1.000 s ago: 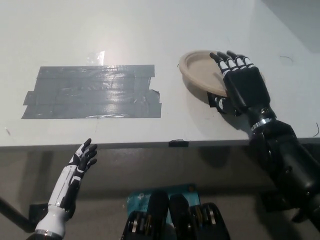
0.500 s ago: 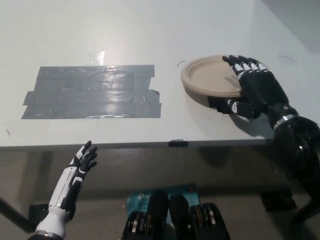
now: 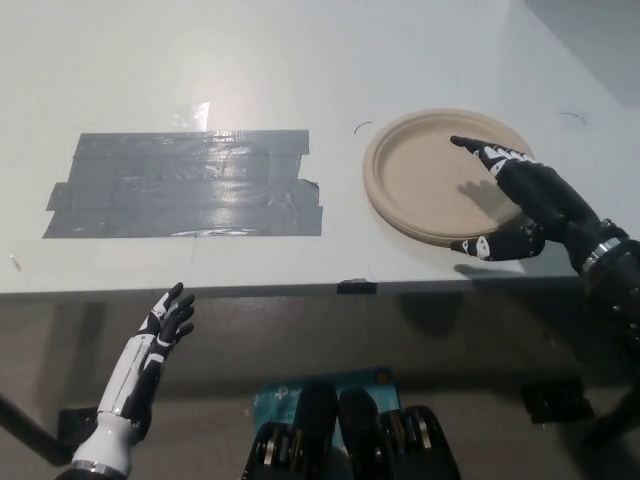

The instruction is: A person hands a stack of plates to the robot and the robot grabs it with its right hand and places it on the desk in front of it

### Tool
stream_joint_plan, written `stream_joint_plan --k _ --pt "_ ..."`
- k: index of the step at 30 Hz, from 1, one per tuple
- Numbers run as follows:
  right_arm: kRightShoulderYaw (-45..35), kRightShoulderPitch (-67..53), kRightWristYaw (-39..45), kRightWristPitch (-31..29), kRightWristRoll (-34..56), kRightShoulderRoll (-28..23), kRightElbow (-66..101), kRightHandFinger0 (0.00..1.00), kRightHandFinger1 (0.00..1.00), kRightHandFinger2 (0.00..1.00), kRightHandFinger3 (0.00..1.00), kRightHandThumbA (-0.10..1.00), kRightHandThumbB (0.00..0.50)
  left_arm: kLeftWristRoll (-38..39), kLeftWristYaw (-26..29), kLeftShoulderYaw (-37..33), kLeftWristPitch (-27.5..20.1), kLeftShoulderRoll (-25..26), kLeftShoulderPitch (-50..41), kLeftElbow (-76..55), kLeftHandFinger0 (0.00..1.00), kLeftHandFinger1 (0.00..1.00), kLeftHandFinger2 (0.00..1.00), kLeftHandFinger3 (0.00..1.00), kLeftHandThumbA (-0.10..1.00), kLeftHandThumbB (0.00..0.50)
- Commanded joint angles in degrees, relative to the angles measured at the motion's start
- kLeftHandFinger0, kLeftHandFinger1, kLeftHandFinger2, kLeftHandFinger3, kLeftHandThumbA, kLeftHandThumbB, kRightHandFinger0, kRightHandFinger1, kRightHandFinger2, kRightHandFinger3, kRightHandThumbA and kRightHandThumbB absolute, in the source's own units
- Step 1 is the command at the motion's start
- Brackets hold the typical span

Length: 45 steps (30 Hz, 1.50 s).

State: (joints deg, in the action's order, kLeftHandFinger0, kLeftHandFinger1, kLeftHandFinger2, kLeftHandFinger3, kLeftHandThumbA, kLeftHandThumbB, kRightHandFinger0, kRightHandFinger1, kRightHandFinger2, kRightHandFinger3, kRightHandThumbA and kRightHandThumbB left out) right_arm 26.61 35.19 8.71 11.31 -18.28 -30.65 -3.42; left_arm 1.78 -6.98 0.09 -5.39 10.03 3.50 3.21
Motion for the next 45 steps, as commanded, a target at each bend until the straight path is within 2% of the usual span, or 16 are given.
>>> stream_joint_plan --k 1,4,7,10,14,15,19,24,25,28,29,33,38,39,40,45 --pt "-18.16 9.39 20.91 -0.13 64.90 -16.64 40.42 1.00 1.00 1.00 1.00 0.90 0.500 -0.53 -1.24 -0.08 -1.91 1.87 4.15 -0.32 1.00 1.00 1.00 1.00 0.92 0.191" --pt "-18.04 9.14 19.73 3.87 67.17 -15.72 40.85 1.00 1.00 1.00 1.00 0.80 0.500 -0.51 -1.31 -0.16 -2.08 1.83 4.44 -0.15 1.00 1.00 1.00 1.00 0.92 0.192" --pt "-20.21 8.12 20.71 1.56 71.45 -14.73 38.64 1.00 1.00 1.00 1.00 0.79 0.500 -0.39 -1.30 -0.12 -1.22 1.78 4.73 -0.58 1.00 1.00 1.00 1.00 0.92 0.205" --pt "-22.98 7.23 14.40 -2.42 66.25 -16.64 41.76 1.00 1.00 1.00 1.00 1.00 0.500 -0.29 -1.13 0.08 -0.62 1.78 5.98 -0.44 1.00 1.00 1.00 1.00 0.92 0.206" --pt "-27.29 6.43 6.52 -2.21 62.90 -21.04 47.65 1.00 1.00 1.00 1.00 1.00 0.500 -0.59 -0.85 0.18 -0.28 1.83 7.86 0.32 1.00 1.00 1.00 1.00 0.92 0.211" --pt "-29.30 5.58 0.44 2.10 65.54 -24.46 51.96 1.00 1.00 1.00 1.00 0.87 0.500 -0.57 -0.88 0.18 -0.30 1.84 8.34 0.58 1.00 1.00 1.00 1.00 0.92 0.208" --pt "-30.19 -0.51 -5.30 -0.32 63.52 -24.25 57.29 1.00 1.00 1.00 1.00 0.85 0.500 -0.70 -0.95 -0.04 -0.77 1.66 8.24 0.84 1.00 1.00 1.00 1.00 0.93 0.201" --pt "-24.95 -13.72 -0.51 -11.31 60.96 -11.69 53.61 1.00 1.00 1.00 1.00 0.91 0.479 -0.54 -1.30 -0.38 -1.29 1.42 6.32 0.45 1.00 1.00 1.00 1.00 0.95 0.191" --pt "-24.26 -15.19 -0.11 -11.74 62.19 -9.79 52.51 1.00 1.00 1.00 1.00 0.84 0.480 -0.42 -1.30 -0.38 -1.36 1.30 6.07 0.37 1.00 1.00 1.00 1.00 0.95 0.195" --pt "-21.81 -22.38 -4.22 -5.76 55.09 -0.98 50.62 1.00 1.00 1.00 1.00 1.00 0.496 0.42 -1.58 -0.30 -1.24 1.04 4.84 -0.03 1.00 1.00 1.00 1.00 0.94 0.196" --pt "-21.30 -25.17 -4.58 -4.58 52.12 1.39 48.86 1.00 1.00 1.00 1.00 1.00 0.406 0.29 -1.59 -0.38 -1.42 1.05 4.27 -0.23 1.00 1.00 1.00 1.00 0.95 0.206" --pt "-20.49 -32.16 -5.90 -4.01 41.58 11.81 38.94 1.00 1.00 1.00 1.00 1.00 0.317 0.06 -1.75 -0.72 -1.35 1.11 1.48 -1.32 1.00 1.00 1.00 1.00 0.99 0.223" --pt "-21.28 -34.38 -4.12 -3.72 35.39 18.31 25.14 1.00 1.00 1.00 1.00 1.00 0.169 -0.02 -1.40 -1.14 -1.73 0.25 -1.47 -1.99 1.00 1.00 1.00 1.00 0.99 0.240" --pt "-21.41 -34.46 -3.83 -3.41 35.32 18.65 24.51 1.00 1.00 1.00 1.00 1.00 0.169 -0.04 -1.36 -1.14 -1.78 0.21 -1.77 -2.06 1.00 1.00 1.00 1.00 0.99 0.240" --pt "-21.41 -34.41 -3.24 -3.97 34.43 19.22 22.26 1.00 1.00 1.00 1.00 1.00 0.086 0.13 -1.39 -1.10 -2.02 0.16 -2.32 -2.21 1.00 1.00 1.00 1.00 0.98 0.244" --pt "-21.01 -34.18 -2.52 -3.40 31.50 19.72 17.97 1.00 1.00 1.00 1.00 1.00 0.033 0.48 -1.52 -0.92 -2.60 0.15 -3.69 -2.64 1.00 1.00 1.00 1.00 0.98 0.233"
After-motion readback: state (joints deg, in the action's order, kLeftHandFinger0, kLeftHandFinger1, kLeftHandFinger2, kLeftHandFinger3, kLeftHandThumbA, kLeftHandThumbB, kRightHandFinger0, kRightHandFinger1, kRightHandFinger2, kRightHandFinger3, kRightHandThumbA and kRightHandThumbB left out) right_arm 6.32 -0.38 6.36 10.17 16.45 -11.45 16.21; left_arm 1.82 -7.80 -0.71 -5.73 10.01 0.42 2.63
